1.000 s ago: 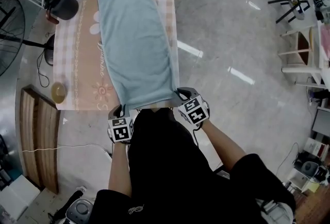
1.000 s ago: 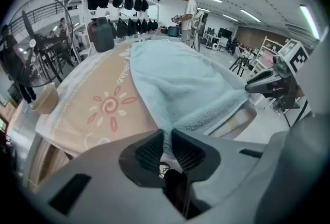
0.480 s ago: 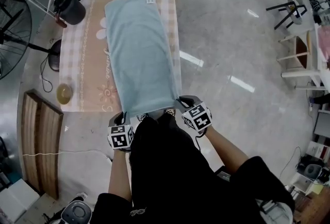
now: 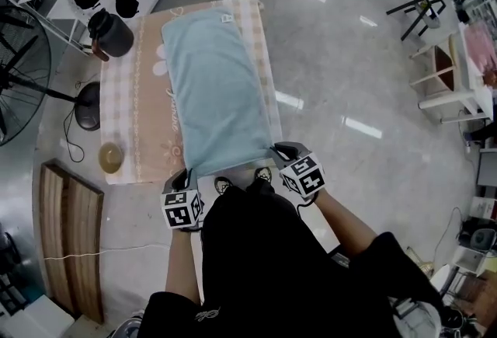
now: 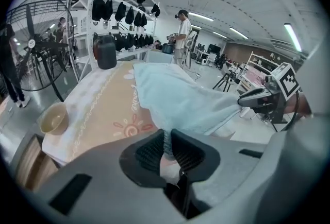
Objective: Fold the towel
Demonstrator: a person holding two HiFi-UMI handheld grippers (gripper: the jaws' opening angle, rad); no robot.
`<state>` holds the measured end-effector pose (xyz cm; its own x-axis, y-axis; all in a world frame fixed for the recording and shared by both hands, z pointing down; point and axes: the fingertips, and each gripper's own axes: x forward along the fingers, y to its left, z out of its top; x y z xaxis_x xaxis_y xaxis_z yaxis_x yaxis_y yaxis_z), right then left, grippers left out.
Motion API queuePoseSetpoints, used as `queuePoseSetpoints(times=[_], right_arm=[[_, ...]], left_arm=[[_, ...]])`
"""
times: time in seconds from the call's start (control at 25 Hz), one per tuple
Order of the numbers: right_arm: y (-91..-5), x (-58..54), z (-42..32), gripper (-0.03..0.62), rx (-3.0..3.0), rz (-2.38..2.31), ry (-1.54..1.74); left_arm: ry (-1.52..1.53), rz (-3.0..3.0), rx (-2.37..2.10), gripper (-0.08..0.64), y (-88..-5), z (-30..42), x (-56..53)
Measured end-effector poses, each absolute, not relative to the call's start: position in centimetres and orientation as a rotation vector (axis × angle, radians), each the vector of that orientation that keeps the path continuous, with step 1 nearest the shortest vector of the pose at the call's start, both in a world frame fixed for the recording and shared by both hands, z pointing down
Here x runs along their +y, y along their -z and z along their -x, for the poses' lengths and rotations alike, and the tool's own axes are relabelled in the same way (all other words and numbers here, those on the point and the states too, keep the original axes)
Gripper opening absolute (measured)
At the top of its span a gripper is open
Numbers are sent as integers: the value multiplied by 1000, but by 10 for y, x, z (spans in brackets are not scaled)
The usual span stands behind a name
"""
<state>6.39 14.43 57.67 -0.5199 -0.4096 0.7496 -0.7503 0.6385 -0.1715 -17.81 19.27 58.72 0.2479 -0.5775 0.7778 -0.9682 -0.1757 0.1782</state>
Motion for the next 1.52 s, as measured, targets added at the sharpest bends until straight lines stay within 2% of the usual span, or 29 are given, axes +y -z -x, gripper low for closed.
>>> queuePoseSetpoints(times=[0.52, 1.08, 1.52], right_arm=[[-529, 77, -56, 41, -2199, -1039, -578], [-510, -54, -46, 41, -2390, -982, -669], [-497, -147, -21, 41, -2412, -1030, -628]], left_arm=[[-665, -1960, -1408, 46, -548, 187, 114], [-604, -1868, -1669, 46, -526, 203, -11], [-607, -1939, -1656, 46, -522, 226, -98]])
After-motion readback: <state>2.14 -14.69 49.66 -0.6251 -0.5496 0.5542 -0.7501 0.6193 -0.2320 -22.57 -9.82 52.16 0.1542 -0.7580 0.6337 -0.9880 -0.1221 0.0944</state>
